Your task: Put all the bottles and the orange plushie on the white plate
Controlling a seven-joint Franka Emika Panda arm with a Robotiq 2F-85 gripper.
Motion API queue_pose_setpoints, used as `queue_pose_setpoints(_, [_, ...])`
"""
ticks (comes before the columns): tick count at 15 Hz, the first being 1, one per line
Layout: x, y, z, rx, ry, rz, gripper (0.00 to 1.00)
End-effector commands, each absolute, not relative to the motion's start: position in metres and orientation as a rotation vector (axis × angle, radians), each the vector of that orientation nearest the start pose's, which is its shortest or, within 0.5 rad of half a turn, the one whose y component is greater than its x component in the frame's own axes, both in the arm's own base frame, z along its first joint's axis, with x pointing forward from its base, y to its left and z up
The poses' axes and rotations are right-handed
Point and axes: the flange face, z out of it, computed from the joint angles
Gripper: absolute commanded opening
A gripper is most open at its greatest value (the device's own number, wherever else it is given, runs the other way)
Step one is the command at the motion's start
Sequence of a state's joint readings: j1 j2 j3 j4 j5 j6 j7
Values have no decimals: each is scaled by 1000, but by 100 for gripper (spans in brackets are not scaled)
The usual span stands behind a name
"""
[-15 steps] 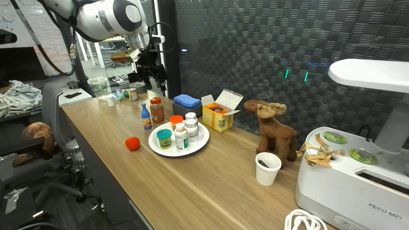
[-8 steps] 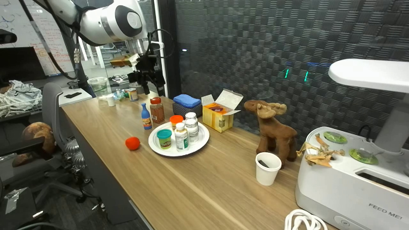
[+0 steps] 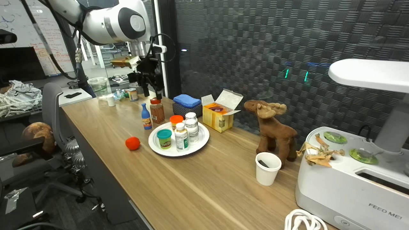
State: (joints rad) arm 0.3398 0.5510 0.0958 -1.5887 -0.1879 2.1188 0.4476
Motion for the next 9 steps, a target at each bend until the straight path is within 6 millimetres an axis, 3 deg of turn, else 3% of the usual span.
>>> queue_pose_setpoints(1, [646,270,307,-3205,-81,15,94])
queue_pose_setpoints(2, [646,269,304,-3203,-71,27,95])
queue_pose_setpoints(4, [649,266,299,-3199,-49,41,70])
queue_pose_setpoints(5, [649,267,299,-3199,-41,37,66])
queue_pose_setpoints(9, [649,270,304,-3217,-27,6,32])
